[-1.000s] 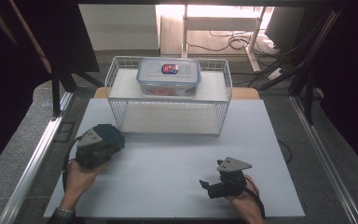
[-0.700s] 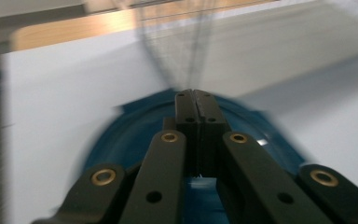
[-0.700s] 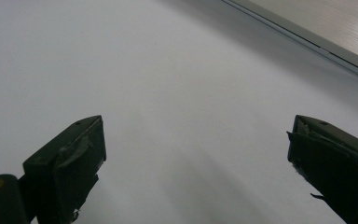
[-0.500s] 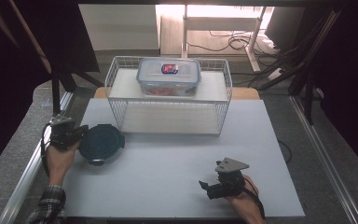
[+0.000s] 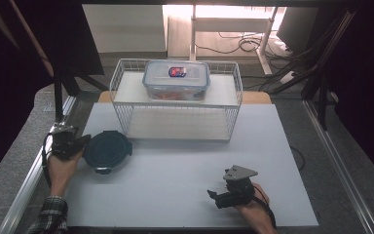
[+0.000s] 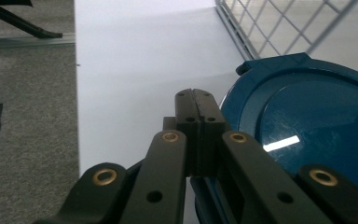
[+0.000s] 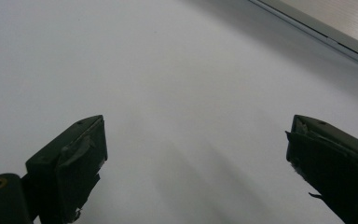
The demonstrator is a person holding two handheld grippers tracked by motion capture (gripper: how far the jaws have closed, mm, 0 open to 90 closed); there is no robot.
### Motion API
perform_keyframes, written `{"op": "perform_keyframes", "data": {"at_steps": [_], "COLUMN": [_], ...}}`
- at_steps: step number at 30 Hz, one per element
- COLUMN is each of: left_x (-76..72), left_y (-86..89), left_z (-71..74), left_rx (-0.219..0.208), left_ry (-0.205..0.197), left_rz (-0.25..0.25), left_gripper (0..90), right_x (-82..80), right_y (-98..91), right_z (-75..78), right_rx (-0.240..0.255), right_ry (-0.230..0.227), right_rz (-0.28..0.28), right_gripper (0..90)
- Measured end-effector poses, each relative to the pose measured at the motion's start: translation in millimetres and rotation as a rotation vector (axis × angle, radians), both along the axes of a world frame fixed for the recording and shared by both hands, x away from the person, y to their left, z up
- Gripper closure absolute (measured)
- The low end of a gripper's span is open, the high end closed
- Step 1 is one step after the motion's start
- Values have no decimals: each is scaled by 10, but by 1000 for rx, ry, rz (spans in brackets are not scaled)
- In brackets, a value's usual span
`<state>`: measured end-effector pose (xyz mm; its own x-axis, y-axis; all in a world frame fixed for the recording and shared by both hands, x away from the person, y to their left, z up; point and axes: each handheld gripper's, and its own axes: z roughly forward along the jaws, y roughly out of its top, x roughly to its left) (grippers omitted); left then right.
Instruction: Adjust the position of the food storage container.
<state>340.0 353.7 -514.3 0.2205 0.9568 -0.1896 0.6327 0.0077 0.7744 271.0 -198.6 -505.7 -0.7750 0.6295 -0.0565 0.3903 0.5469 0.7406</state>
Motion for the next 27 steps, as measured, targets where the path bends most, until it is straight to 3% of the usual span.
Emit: {"op": "perform_keyframes", "data": {"at_steps": [27], "left_x": [-220], "left_y": [-844], "left_z": [59], "left_rx": [-11], "left_ry": [33], "left_rz": [-223], "left_gripper": [900], "right_x": [11], "right_y": [10], "right_z": [-36], "right_rx": [-19], "right_ry": [21], "right_rz": [4], "right_gripper": [48]}}
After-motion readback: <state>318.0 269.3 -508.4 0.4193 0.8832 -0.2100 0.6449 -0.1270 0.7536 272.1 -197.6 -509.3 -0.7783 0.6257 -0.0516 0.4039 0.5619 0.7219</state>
